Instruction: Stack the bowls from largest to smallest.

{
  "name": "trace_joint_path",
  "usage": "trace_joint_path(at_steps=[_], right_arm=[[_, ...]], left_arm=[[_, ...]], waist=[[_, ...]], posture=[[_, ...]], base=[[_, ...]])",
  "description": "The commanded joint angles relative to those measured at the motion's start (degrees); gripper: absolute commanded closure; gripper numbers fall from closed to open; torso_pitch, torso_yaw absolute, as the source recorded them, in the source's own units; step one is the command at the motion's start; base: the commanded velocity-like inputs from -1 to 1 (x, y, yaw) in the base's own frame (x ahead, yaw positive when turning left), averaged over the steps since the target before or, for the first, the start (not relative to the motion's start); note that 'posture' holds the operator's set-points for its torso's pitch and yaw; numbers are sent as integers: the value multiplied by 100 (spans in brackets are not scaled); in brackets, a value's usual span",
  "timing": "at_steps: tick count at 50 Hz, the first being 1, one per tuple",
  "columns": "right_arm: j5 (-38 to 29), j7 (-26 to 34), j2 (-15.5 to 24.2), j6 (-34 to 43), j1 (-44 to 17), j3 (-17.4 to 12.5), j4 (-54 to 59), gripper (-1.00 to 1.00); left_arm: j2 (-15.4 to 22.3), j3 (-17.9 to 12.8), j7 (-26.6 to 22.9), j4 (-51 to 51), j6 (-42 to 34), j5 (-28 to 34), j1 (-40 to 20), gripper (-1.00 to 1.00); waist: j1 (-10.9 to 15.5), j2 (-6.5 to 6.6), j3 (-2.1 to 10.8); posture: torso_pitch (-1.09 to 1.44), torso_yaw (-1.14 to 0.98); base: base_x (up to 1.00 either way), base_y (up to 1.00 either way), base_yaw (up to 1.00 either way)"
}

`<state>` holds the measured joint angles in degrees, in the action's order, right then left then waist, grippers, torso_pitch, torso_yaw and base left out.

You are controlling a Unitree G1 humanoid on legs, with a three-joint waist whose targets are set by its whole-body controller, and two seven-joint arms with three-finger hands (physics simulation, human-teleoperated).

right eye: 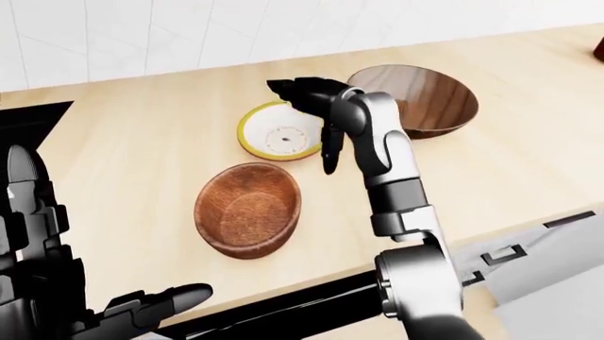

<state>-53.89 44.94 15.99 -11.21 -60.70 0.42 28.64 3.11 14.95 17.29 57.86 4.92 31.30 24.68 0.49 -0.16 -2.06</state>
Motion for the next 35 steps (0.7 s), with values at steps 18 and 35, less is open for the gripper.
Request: trace_joint_path(at_steps=[18,35], right_arm=[[-161,-127,-139,-548,117,-8,-150,-100],[-445,-747,-26,-682,23,-17,888,100]], left_arm=[[-30,3,5,214,116,22,-26,-100],[34,22,54,201,79,19,-49,-100]], waist=[[-2,-7,153],[-14,-35,156]], posture=[[0,0],[0,0]], base=[[0,0,0],[0,0,0]])
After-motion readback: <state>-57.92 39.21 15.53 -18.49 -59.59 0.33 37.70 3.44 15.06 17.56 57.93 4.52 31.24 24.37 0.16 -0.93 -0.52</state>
